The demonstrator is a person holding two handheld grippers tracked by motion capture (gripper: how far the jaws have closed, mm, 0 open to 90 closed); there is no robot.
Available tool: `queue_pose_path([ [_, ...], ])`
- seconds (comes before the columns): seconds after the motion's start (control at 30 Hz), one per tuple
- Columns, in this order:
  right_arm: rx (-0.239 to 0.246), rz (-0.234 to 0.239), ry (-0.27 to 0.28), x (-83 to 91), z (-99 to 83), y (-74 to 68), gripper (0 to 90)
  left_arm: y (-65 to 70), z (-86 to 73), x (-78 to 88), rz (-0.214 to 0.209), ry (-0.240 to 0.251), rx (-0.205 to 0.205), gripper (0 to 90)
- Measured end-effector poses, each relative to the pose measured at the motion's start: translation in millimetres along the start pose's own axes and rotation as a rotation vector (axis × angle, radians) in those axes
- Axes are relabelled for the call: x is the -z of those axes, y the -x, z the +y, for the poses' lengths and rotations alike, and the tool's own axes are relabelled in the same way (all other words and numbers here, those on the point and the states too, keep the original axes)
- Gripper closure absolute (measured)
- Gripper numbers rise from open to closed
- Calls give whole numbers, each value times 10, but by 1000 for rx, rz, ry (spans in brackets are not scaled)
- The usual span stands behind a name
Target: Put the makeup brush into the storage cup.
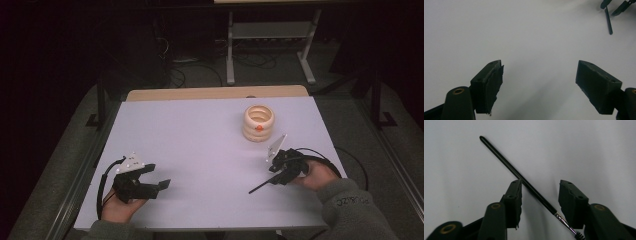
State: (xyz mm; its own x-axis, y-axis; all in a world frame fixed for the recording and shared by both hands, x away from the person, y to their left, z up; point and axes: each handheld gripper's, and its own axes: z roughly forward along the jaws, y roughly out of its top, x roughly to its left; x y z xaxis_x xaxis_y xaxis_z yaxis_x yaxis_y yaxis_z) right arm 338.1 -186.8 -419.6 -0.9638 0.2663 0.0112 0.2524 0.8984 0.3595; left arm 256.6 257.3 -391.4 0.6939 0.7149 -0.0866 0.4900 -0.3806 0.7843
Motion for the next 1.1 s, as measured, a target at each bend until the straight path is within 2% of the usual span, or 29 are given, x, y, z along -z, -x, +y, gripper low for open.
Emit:
queue_pose_path([
  [0.03,0,0,0,0,0,0,543,0,0,0,0,0,0,213],
  [0.07,8,4,-27,-42,-1,0,562,0,0,-1,-1,0,0,213],
  [0.37,26,10,-32,-37,11,43,674,13,0,-14,-3,-2,4,213],
  [0.5,51,30,-30,-38,25,32,753,9,-1,-14,-3,-3,2,213],
  [0.77,76,59,-31,-48,23,21,848,17,1,-16,-3,-4,3,214],
  [0.9,65,77,-30,-49,23,45,844,18,1,-17,-3,-3,4,214],
  [1.1,61,75,-26,-50,14,40,846,18,5,-25,-8,-15,-9,214],
])
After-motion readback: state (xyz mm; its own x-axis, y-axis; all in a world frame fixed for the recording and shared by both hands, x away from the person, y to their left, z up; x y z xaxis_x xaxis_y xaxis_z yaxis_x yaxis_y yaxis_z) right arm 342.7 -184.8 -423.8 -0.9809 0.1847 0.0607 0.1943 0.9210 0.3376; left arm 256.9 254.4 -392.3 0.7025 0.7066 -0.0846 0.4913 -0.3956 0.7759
